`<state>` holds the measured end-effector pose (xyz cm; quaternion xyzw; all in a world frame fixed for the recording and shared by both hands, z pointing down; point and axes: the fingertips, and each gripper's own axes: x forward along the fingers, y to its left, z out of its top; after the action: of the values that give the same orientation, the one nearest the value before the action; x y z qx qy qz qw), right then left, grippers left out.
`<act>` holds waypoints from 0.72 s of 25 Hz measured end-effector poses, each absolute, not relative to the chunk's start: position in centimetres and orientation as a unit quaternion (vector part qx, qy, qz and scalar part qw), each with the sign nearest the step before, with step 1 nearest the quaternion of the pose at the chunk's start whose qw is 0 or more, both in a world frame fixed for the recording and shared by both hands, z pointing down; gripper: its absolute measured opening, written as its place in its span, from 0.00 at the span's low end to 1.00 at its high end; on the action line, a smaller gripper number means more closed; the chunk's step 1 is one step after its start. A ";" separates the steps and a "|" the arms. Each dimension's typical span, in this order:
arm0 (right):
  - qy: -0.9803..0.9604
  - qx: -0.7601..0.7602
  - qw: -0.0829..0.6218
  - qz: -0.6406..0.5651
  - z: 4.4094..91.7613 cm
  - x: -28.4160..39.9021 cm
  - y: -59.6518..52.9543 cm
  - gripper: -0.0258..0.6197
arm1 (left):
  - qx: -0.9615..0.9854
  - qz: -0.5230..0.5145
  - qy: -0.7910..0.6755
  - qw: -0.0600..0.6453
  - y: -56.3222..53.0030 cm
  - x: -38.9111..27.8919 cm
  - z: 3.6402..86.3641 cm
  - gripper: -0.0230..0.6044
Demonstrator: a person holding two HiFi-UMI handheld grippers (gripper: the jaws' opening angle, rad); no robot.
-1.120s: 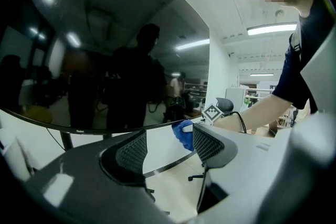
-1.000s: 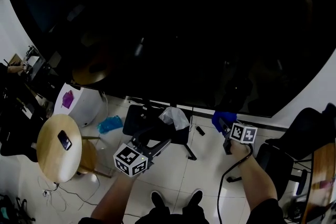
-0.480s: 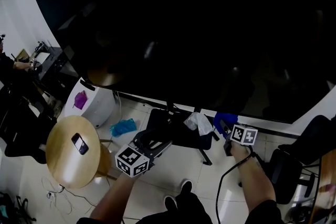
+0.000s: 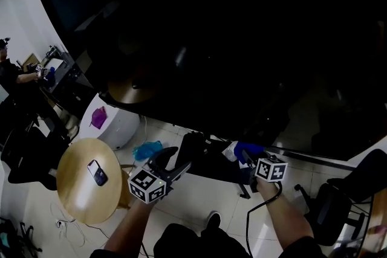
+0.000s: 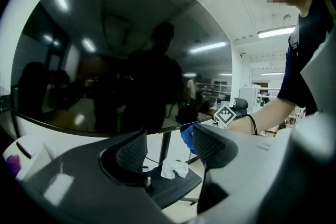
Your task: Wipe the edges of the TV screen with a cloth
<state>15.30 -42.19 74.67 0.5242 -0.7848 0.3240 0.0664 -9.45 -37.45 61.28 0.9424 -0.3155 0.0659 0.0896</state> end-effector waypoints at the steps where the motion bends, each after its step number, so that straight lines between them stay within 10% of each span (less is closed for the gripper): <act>1: -0.782 0.526 0.065 0.329 74.8 14.7 -42.5 0.38 | 0.942 0.064 -0.317 0.092 -37.9 -10.0 61.4 0.46; 18: -0.734 0.587 0.050 0.337 75.7 1.5 -46.5 0.38 | 0.961 0.067 -0.247 0.109 -46.2 -24.7 63.9 0.46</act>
<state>1.47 -46.54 75.65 0.5871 -0.7342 0.3374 0.0498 -24.73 -46.19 63.91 0.9606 -0.2469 0.0672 0.1090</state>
